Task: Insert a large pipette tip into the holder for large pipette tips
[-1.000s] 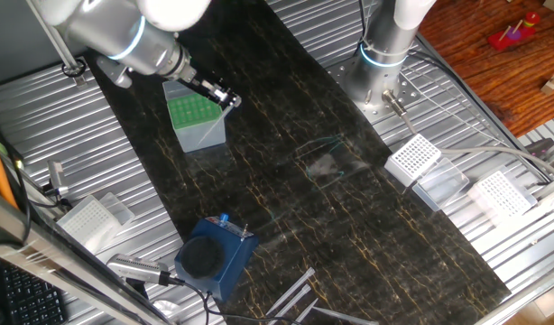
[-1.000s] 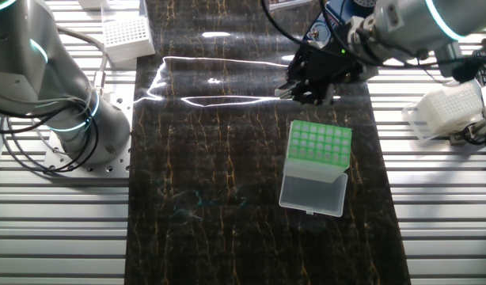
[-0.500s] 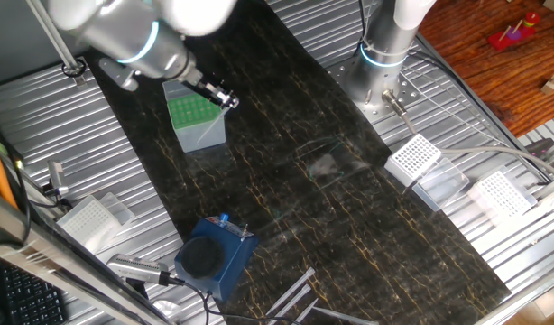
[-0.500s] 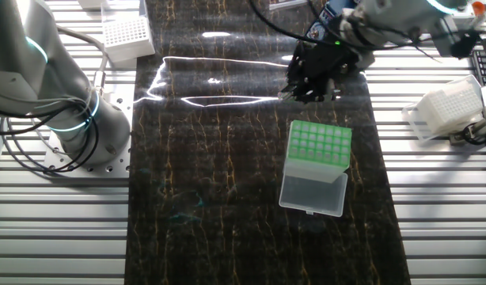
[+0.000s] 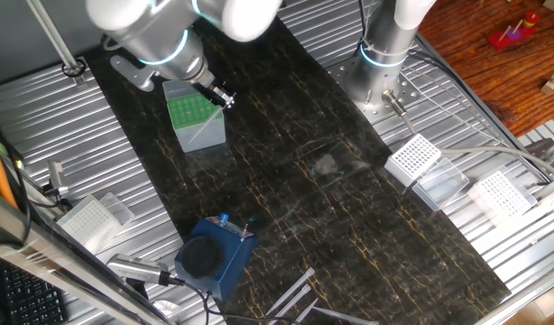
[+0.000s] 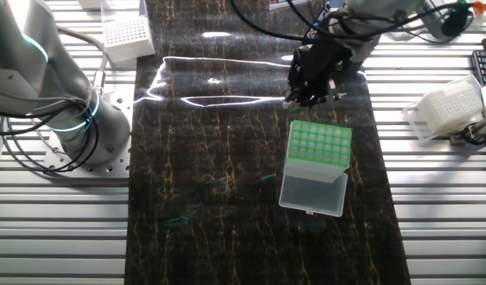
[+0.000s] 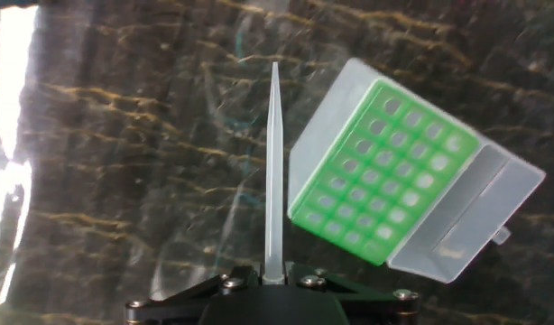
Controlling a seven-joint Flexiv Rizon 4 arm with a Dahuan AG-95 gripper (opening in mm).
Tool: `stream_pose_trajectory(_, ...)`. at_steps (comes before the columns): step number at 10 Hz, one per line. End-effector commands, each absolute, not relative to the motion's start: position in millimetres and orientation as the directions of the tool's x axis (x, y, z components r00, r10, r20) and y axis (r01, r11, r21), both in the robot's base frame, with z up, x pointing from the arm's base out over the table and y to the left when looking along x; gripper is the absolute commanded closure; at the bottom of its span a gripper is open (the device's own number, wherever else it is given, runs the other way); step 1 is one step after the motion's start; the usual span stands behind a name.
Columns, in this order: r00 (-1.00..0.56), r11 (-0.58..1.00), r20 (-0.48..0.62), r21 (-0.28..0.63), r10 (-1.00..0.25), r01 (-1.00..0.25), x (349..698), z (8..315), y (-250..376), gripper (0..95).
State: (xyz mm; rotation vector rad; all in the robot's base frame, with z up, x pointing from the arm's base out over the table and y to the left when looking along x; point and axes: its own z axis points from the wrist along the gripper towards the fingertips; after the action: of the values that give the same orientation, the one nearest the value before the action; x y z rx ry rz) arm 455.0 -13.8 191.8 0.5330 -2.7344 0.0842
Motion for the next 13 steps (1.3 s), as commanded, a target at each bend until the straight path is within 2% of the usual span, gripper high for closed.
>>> stream_pose_trajectory(1, -0.853, 0.915, 0.351, 0.035, -0.387, -0.401, 452.4, 190.9, -15.2, 95.0)
stream_pose_trajectory(6, -0.822, 0.890, 0.357, 0.069, -0.444, -0.450, 449.4, 189.7, -16.9, 95.0)
stream_pose_trajectory(9, -0.831, 0.903, 0.367, 0.068, -0.418, -0.425, 449.4, 189.7, -16.9, 95.0)
stream_pose_trajectory(10, -0.851, 0.918, 0.351, 0.069, -0.390, -0.391, 449.4, 189.7, -16.9, 95.0)
stream_pose_trajectory(11, -0.909, 0.964, 0.322, 0.082, -0.265, -0.252, 449.4, 189.7, -16.9, 95.0)
stream_pose_trajectory(13, -0.949, 0.993, 0.294, 0.059, -0.112, -0.099, 449.4, 189.7, -16.9, 95.0)
